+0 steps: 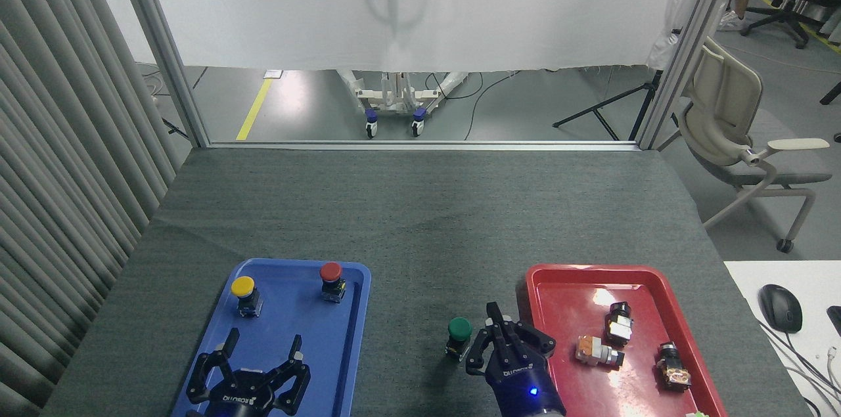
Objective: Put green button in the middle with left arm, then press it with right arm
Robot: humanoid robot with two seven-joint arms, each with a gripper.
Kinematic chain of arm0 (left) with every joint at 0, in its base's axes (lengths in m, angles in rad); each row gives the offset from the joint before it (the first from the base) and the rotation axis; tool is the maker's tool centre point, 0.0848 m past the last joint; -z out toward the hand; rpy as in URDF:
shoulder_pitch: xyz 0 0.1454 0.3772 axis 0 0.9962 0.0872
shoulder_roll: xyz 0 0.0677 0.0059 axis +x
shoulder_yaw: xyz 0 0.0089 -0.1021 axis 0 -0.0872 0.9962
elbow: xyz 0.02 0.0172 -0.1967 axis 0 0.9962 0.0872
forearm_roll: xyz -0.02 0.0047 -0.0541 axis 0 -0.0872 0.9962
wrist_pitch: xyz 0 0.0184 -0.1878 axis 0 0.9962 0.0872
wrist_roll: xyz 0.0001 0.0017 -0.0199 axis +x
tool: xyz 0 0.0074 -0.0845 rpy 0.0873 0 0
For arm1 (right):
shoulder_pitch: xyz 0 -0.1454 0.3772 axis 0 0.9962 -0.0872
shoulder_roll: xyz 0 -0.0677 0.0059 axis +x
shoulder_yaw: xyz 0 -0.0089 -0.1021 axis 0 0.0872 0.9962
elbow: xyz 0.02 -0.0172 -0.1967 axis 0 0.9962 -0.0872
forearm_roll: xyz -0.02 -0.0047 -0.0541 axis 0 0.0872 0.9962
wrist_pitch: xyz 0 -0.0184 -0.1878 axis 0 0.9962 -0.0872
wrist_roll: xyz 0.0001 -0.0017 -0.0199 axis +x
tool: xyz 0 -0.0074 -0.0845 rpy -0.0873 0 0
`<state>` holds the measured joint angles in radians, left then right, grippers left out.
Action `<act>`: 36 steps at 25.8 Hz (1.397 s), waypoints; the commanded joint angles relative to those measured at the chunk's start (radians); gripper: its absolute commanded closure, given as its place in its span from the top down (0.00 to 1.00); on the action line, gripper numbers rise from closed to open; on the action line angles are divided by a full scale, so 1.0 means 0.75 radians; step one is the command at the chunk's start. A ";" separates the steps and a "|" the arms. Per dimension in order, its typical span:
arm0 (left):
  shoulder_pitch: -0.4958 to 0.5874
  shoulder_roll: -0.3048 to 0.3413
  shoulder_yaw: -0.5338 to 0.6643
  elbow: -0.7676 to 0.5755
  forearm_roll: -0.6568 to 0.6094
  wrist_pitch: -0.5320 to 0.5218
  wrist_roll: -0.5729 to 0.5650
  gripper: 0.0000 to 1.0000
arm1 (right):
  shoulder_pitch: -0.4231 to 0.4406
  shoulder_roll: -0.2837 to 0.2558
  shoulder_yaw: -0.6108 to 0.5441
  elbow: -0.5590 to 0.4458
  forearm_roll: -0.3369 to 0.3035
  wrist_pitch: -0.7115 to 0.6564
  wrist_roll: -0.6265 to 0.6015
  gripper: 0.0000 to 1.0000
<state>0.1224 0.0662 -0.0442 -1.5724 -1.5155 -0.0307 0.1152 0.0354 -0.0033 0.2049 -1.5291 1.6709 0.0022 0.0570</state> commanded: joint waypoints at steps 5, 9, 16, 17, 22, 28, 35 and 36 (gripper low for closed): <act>0.019 0.004 0.061 0.000 0.002 -0.022 0.000 1.00 | -0.076 0.062 0.036 0.114 0.036 0.003 0.016 0.00; 0.019 0.004 0.069 0.000 0.002 -0.033 0.000 1.00 | -0.080 0.092 0.040 0.214 0.073 0.011 0.026 0.00; 0.019 0.004 0.071 0.000 0.002 -0.033 0.000 1.00 | -0.096 0.086 0.056 0.294 0.073 0.061 0.028 0.00; 0.019 0.004 0.071 0.000 0.002 -0.033 0.000 1.00 | -0.096 0.086 0.056 0.306 0.071 0.060 0.028 0.00; 0.021 0.004 0.071 -0.002 0.002 -0.033 0.000 1.00 | -0.098 0.086 0.056 0.341 0.065 0.063 0.028 0.00; 0.019 0.004 0.071 -0.002 0.002 -0.033 0.000 1.00 | -0.100 0.086 0.056 0.176 0.061 0.060 0.014 0.00; 0.019 0.004 0.090 0.000 0.004 -0.031 0.000 1.00 | -0.019 0.066 -0.067 -0.011 0.061 0.048 0.012 0.59; 0.019 0.002 0.090 0.000 0.010 -0.029 -0.004 1.00 | 0.000 0.062 -0.103 -0.033 0.059 0.046 0.012 0.85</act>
<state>0.1367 0.0690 0.0170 -1.5731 -1.5125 -0.0535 0.1209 0.0023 0.0515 0.1913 -1.4986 1.7163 0.0406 0.0690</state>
